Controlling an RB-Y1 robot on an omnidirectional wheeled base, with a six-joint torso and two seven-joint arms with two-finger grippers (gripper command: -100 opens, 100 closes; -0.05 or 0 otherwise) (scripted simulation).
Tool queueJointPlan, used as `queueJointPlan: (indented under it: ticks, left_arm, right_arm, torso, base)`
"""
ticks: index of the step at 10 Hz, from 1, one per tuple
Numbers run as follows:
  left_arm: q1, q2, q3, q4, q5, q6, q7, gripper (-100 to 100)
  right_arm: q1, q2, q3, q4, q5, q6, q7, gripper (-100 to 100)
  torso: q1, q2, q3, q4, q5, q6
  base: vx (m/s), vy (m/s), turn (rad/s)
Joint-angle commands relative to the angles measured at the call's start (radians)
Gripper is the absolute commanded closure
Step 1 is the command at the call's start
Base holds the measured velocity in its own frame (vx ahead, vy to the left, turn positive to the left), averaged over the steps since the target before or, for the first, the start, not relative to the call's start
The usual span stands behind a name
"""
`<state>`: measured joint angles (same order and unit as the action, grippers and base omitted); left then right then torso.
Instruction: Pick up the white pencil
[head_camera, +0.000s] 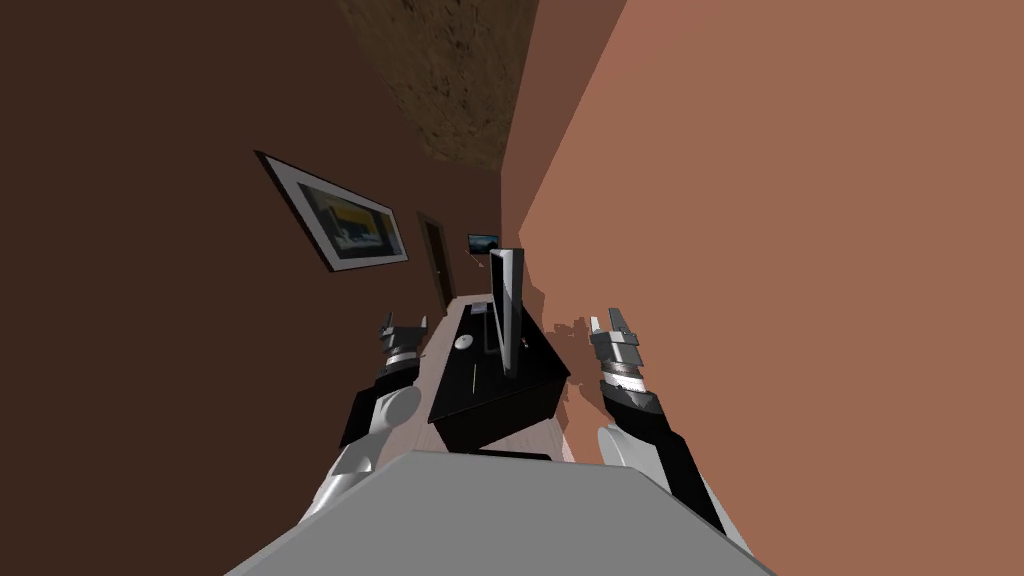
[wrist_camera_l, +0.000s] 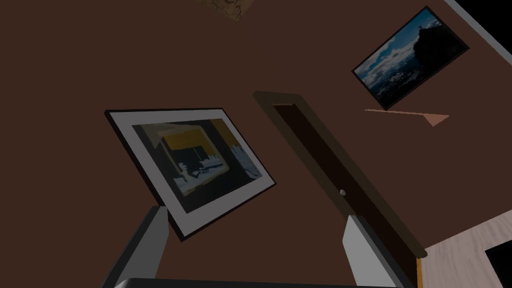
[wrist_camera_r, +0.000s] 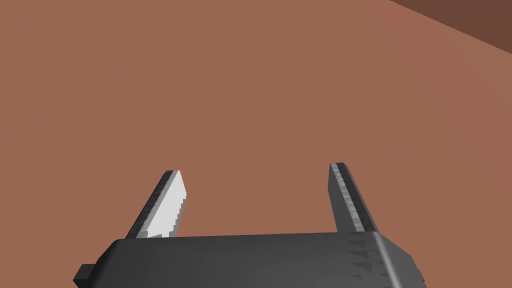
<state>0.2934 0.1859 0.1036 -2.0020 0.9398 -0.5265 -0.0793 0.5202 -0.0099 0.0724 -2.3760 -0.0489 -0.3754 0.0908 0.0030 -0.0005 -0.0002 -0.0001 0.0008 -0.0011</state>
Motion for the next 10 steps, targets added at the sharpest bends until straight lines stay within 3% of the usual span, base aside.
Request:
queueJointPlan:
  ticks: [1, 2, 5, 6, 9, 10]
  left_arm:
    - [-0.001, 0.001, 0.002, 0.001, 0.031, 0.002, -0.002, -100]
    - [-0.020, 0.024, 0.023, 0.046, 0.070, -0.007, -0.032, -100]
    - [-0.020, 0.024, 0.023, 0.046, 0.146, -0.007, -0.032, -100]
    - [-0.038, 0.048, 0.045, 0.095, 0.183, -0.017, -0.065, -100]
    - [-0.038, 0.048, 0.045, 0.095, 0.266, -0.017, -0.065, -100]
    - [-0.056, 0.072, 0.068, 0.145, 0.301, -0.027, -0.099, -100]
  right_arm:
    - [0.000, 0.000, 0.000, 0.000, 0.000, 0.000, 0.000, 0]
    - [0.000, 0.000, 0.000, 0.000, 0.000, 0.000, 0.000, 0]
    - [0.000, 0.000, 0.000, 0.000, 0.000, 0.000, 0.000, 0]
    - [0.000, 0.000, 0.000, 0.000, 0.000, 0.000, 0.000, 0]
    - [0.000, 0.000, 0.000, 0.000, 0.000, 0.000, 0.000, 0]
    - [0.000, 0.000, 0.000, 0.000, 0.000, 0.000, 0.000, 0]
  torso:
    - [0.000, 0.000, 0.000, 0.000, 0.000, 0.000]
    - [-0.002, 0.000, 0.000, 0.000, 0.000, 0.000]
    - [0.000, 0.000, 0.000, 0.000, 0.000, 0.000]
    - [-0.002, -0.001, 0.000, 0.000, 0.000, 0.000]
    - [0.000, 0.000, 0.000, 0.000, 0.000, 0.000]
    - [-0.002, -0.001, 0.000, 0.000, 0.000, 0.000]
  base:
    - [-0.005, 0.014, 0.044]
    - [-0.011, 0.046, -0.352]
    - [-0.021, 0.036, -0.066]
    - [-0.019, 0.038, -0.349]
    - [-0.018, 0.034, -0.064]
    - [-0.041, 0.046, -0.276]
